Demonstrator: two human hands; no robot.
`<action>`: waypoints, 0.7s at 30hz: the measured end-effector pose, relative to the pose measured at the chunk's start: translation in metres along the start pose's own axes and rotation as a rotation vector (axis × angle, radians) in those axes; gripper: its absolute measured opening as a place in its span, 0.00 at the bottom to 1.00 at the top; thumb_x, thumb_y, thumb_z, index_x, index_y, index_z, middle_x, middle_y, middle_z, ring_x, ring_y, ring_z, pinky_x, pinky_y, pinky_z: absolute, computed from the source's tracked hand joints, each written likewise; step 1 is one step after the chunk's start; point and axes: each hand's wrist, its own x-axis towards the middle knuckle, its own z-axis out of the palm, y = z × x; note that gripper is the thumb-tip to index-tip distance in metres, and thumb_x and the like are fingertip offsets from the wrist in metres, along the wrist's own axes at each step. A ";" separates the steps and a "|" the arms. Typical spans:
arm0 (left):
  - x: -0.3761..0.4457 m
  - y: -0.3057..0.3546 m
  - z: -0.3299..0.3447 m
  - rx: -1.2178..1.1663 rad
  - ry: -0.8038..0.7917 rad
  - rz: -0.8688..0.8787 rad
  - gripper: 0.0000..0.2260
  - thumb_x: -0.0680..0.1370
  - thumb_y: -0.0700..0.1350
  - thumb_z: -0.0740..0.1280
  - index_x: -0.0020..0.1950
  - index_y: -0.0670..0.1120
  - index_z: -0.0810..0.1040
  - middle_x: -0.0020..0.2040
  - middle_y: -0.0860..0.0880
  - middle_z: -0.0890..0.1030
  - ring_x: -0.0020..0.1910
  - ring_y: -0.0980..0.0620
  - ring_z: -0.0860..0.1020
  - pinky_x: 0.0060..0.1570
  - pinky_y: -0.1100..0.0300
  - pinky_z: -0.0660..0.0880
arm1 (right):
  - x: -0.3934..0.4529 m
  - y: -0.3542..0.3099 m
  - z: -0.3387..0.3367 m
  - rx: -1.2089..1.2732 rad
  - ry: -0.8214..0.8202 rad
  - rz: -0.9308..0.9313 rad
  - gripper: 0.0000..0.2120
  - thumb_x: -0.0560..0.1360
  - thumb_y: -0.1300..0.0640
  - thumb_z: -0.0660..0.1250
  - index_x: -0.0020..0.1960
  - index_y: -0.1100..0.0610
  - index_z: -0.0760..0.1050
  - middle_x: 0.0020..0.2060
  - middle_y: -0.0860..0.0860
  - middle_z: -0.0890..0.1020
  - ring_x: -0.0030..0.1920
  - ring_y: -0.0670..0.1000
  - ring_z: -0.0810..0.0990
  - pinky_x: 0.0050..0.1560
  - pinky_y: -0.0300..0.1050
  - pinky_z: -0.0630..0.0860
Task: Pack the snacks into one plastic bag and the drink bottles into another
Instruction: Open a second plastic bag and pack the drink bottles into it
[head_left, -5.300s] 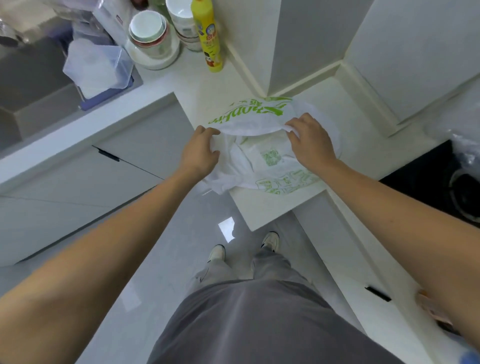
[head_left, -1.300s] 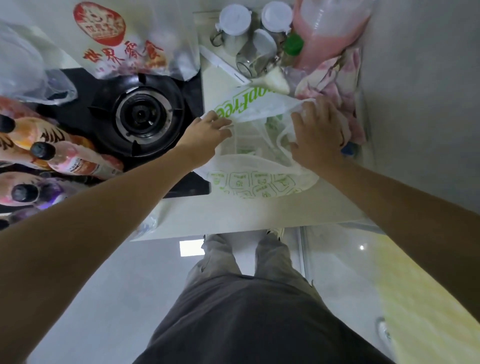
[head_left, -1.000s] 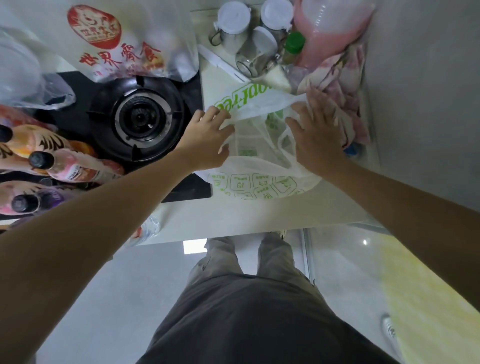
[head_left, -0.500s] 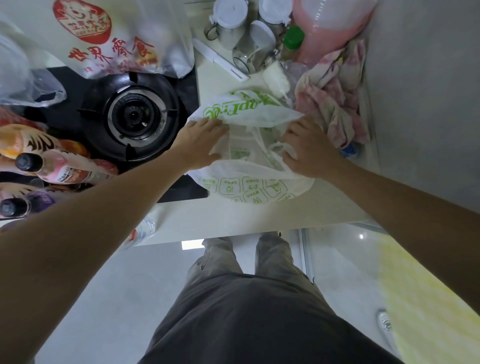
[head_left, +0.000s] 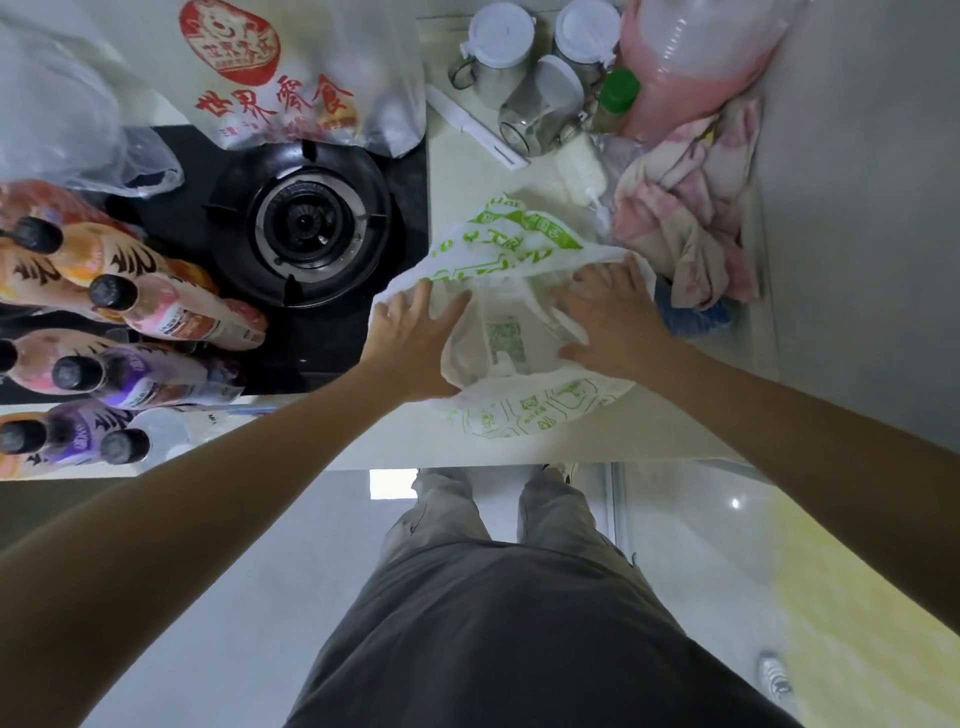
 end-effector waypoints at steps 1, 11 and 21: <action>-0.005 0.000 0.002 0.008 -0.018 -0.018 0.57 0.62 0.72 0.73 0.82 0.58 0.47 0.74 0.40 0.59 0.63 0.36 0.72 0.59 0.43 0.72 | -0.002 0.001 0.001 -0.008 -0.004 -0.007 0.41 0.64 0.33 0.77 0.72 0.43 0.65 0.67 0.55 0.70 0.69 0.65 0.70 0.76 0.72 0.51; -0.045 -0.011 0.001 0.034 -0.120 -0.194 0.64 0.59 0.76 0.73 0.82 0.58 0.38 0.74 0.38 0.56 0.58 0.39 0.73 0.54 0.47 0.73 | -0.030 0.010 -0.014 -0.039 0.105 -0.061 0.59 0.57 0.32 0.81 0.81 0.49 0.61 0.70 0.58 0.71 0.70 0.62 0.68 0.75 0.63 0.58; -0.061 -0.026 0.000 0.004 -0.176 -0.318 0.65 0.58 0.80 0.69 0.81 0.58 0.33 0.71 0.36 0.60 0.58 0.40 0.73 0.54 0.46 0.72 | -0.039 0.028 -0.020 -0.058 0.250 0.031 0.39 0.60 0.41 0.83 0.66 0.52 0.76 0.53 0.54 0.75 0.58 0.61 0.72 0.53 0.55 0.72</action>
